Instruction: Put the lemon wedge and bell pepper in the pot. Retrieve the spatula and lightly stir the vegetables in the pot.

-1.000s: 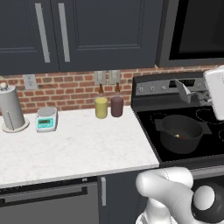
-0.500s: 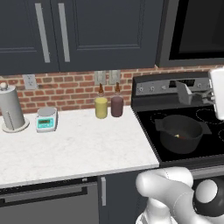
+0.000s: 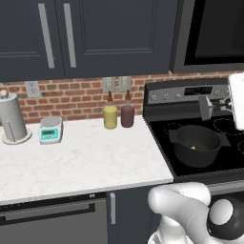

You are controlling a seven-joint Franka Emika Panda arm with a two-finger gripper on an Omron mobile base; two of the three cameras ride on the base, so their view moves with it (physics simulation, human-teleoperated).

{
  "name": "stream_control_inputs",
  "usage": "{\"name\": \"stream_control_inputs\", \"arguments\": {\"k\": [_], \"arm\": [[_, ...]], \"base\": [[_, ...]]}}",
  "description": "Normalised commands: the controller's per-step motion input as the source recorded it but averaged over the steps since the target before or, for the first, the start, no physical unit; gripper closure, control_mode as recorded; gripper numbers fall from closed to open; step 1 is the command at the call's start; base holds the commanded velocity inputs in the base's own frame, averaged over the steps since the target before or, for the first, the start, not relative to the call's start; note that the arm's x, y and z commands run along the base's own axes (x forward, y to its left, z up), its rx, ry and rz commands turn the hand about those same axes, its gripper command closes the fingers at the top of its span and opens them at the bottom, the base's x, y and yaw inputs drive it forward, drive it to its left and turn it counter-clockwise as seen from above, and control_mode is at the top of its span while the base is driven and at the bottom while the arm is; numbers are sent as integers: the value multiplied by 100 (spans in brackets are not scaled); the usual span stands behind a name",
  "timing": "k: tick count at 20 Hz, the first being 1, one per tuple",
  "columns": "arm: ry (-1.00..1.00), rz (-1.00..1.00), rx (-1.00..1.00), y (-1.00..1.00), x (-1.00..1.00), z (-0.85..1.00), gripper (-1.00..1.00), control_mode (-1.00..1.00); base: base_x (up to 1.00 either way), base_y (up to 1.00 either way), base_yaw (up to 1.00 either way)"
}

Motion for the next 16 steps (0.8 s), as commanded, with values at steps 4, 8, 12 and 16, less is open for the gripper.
{"name": "stream_control_inputs", "arguments": {"k": [4,8,12,16], "arm": [[6,-20,13,0,27,-3,100,-100],[5,-16,20,0,17,-11,100,-100],[13,-15,27,-1,8,-7,100,-100],[16,-16,28,-2,12,-7,100,-100]], "base": [[0,0,0],[0,0,0],[0,0,0],[0,0,0]]}}
